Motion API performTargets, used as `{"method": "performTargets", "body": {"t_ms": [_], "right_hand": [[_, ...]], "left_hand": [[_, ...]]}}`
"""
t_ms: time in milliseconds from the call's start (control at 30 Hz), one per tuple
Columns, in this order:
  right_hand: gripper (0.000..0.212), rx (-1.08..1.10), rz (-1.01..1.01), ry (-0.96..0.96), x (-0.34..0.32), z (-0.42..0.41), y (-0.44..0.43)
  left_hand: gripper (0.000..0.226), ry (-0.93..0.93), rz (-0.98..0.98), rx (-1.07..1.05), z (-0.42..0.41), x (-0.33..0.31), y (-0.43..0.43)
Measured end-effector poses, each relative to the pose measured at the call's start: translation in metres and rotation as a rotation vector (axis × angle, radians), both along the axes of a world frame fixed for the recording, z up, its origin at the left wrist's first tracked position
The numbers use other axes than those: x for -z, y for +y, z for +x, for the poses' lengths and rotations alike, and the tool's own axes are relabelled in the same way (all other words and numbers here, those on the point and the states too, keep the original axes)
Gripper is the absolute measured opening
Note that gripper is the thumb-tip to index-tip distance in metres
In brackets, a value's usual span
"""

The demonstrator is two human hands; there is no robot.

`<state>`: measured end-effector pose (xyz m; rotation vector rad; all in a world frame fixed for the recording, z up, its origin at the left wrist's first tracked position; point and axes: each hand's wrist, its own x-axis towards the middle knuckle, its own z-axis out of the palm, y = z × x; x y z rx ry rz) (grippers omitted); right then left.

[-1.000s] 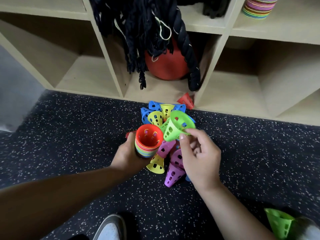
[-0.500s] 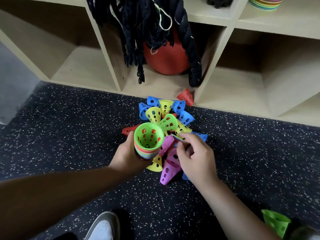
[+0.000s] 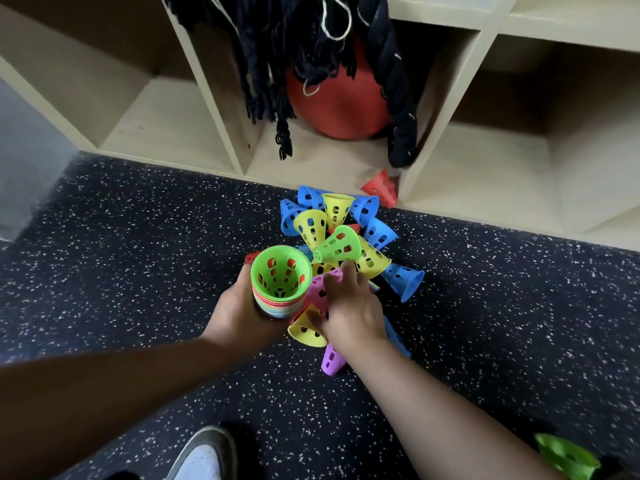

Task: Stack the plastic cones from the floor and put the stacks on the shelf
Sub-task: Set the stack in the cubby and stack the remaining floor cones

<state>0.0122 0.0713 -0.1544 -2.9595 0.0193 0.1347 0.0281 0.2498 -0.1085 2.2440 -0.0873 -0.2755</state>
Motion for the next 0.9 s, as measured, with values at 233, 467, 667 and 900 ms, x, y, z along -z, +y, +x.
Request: {"method": "performTargets", "body": {"t_ms": [233,467,667,900], "right_hand": [[0.060,0.147,-0.112,0.121,0.007,0.006,-0.005],[0.021,0.242,0.154,0.036,-0.002,-0.007,-0.032],[0.028,0.516,0.561,-0.053,-0.052,-0.010,-0.057],[0.020,0.458,0.895,-0.045,-0.145,-0.005,-0.046]], "left_hand": [[0.079,0.034,-0.015,-0.002,0.006,-0.001,-0.002],[0.077,0.028,-0.008,0.007,0.003,-0.001,0.000],[0.073,0.010,-0.029,0.007,-0.003,0.000,-0.003],[0.074,-0.011,-0.019,0.025,-0.003,0.010,-0.003]]}}
